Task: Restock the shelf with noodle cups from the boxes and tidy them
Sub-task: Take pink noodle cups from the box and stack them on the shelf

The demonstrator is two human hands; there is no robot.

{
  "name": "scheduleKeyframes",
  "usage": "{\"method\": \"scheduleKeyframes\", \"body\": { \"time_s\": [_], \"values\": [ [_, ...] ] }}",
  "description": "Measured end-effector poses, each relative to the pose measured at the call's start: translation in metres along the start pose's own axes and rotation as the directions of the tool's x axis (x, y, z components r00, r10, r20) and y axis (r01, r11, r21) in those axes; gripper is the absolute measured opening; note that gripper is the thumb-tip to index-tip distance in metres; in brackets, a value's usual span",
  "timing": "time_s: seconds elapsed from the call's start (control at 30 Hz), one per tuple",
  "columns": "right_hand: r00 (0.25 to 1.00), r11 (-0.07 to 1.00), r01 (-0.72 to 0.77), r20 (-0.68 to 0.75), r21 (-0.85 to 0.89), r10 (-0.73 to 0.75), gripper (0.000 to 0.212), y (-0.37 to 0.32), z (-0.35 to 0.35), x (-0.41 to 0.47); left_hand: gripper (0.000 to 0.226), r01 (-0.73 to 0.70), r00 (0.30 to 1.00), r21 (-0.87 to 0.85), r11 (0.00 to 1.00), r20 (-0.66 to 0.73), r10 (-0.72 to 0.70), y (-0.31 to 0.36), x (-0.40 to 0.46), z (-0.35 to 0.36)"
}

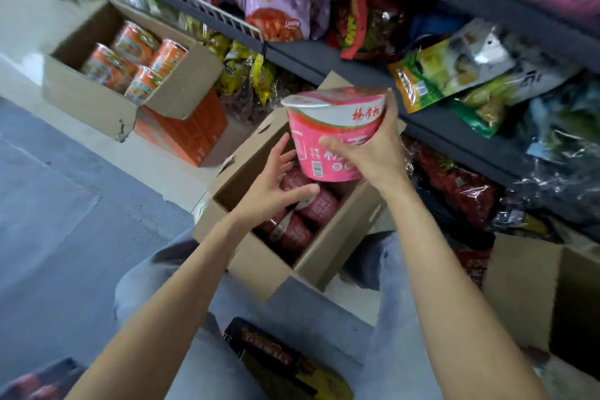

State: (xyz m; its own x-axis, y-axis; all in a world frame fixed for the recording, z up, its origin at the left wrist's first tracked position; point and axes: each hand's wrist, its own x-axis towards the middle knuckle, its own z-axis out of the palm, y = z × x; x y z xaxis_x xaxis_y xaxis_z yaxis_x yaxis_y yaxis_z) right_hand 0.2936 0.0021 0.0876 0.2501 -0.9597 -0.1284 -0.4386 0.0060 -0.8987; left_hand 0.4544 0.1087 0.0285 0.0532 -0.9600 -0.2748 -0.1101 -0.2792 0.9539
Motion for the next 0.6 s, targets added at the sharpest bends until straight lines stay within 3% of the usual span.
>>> {"method": "scheduleKeyframes", "body": {
  "time_s": [0.17,0.33,0.47,0.6],
  "values": [
    [0.981,0.982,0.189,-0.032,-0.012,-0.189,0.129,-0.048,-0.035,0.006,0.103,-0.315,0.927,-0.016,0.949,-0.219,0.304,0.065,0.018,0.025],
    [0.937,0.945,0.307,-0.136,-0.115,-0.321,0.108,-0.102,-0.091,0.028,0.106,-0.429,0.816,0.183,0.885,-0.341,0.466,0.147,0.058,0.024],
    [0.865,0.912,0.402,-0.293,-0.084,-0.408,0.1,-0.123,-0.123,0.071,0.102,-0.52,0.703,0.392,0.759,-0.307,0.641,0.204,0.12,0.023],
    [0.823,0.921,0.384,-0.43,-0.062,-0.372,0.091,-0.118,-0.145,0.121,0.091,-0.418,0.724,0.611,0.672,-0.222,0.653,0.239,0.19,0.038]
  ]
}}
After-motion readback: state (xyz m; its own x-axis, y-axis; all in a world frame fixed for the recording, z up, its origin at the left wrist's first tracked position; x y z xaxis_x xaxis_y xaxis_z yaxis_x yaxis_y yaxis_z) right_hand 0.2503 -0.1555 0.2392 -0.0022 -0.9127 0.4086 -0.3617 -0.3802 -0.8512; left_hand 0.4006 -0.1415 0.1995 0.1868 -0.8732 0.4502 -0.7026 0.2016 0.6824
